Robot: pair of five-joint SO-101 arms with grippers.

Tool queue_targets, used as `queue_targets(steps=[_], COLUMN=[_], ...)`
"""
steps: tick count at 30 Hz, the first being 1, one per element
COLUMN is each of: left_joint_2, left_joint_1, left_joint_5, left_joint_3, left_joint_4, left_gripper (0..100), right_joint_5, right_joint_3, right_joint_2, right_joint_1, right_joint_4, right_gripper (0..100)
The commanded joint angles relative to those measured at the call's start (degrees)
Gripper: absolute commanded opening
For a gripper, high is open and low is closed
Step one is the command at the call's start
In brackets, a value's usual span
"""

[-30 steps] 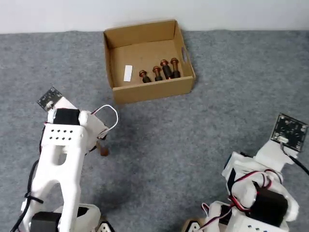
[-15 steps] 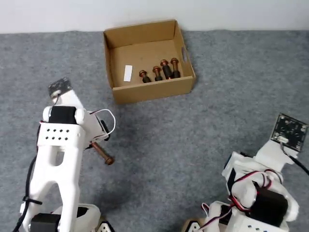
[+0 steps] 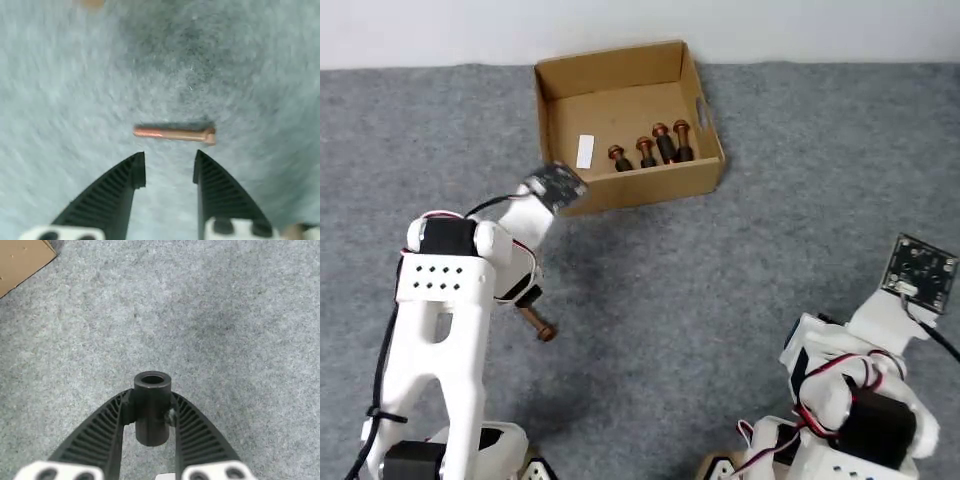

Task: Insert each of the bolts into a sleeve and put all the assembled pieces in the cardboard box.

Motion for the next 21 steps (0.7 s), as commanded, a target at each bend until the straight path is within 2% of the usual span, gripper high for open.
queue_targets(steps=[1,6,9,12,16,21], left_joint_2=[-1.49,-1.49,-1.49,-1.49,-1.49,-1.41], left_joint_1=[-1.58,-4.40,-4.48,-4.31,-4.31,-3.43], left_joint_5=[-16.09,-35.25,-40.88,-44.40,-45.10,-46.86], left_joint_3=[-0.31,8.31,14.02,17.80,19.38,19.65], left_joint_4=[-5.27,-14.42,-18.99,-21.54,-23.82,-24.00], left_gripper=[10,7,7,11,19,20], right_joint_5=[-0.79,-0.79,-0.79,-0.79,-0.79,-0.79], right_joint_3=[-0.18,-0.18,-0.18,1.58,2.64,2.64], right_joint_2=[-0.22,-0.22,-0.22,-0.22,-0.22,-0.22], right_joint_1=[0.75,0.75,0.75,0.75,0.75,0.75], right_joint_4=[-1.27,-1.36,-1.71,-3.03,-4.09,-4.09], right_gripper=[0.9,0.9,0.9,0.9,0.9,0.9])
